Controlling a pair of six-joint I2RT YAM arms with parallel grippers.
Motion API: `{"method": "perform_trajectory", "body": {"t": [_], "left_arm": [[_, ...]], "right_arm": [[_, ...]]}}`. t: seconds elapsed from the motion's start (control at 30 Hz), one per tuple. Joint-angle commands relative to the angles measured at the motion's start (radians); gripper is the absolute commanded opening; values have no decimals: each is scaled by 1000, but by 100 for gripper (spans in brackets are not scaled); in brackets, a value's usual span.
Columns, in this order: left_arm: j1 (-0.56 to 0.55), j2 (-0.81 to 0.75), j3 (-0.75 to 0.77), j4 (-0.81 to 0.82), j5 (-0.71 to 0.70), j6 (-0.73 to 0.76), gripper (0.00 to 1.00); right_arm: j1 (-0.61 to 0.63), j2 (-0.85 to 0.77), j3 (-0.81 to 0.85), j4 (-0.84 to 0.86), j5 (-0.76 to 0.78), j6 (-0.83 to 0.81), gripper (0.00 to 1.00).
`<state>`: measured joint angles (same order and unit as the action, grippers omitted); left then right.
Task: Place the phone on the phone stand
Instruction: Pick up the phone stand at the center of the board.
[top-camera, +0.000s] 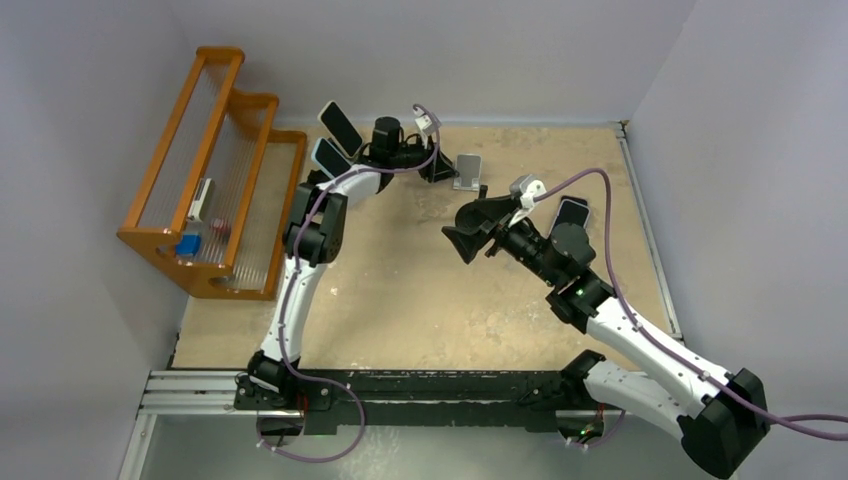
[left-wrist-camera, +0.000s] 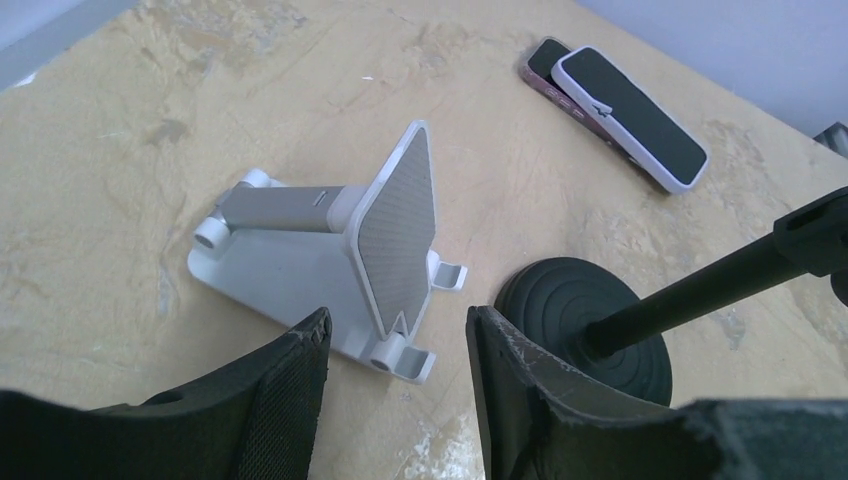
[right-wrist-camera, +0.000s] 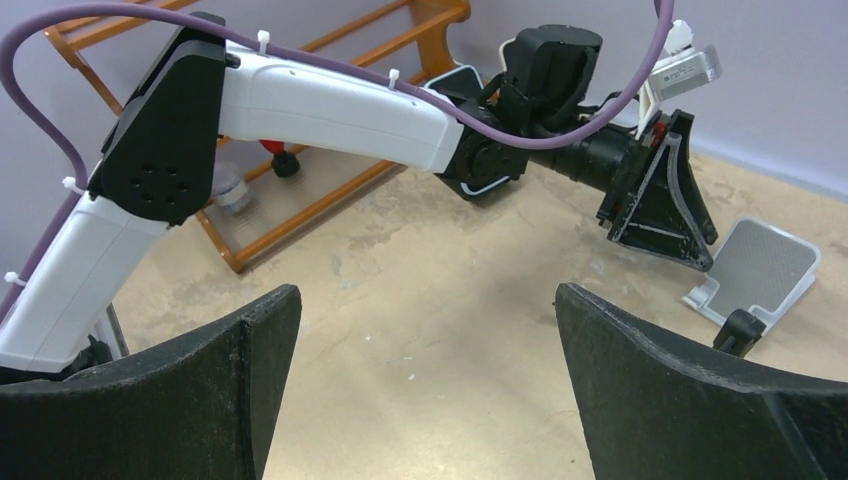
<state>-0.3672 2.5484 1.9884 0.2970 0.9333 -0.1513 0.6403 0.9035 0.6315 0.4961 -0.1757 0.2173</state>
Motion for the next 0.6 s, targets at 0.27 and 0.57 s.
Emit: {"method": "perform_trajectory", "body": {"t": [0.27, 0.57], "left_arm": [[-13, 113, 190, 5, 101, -49, 46], [-26, 144, 205, 86, 194, -102, 6]], "right_arm": [[1, -4, 18, 19, -7, -19, 99], [1, -9, 10, 15, 9, -18, 99]]}}
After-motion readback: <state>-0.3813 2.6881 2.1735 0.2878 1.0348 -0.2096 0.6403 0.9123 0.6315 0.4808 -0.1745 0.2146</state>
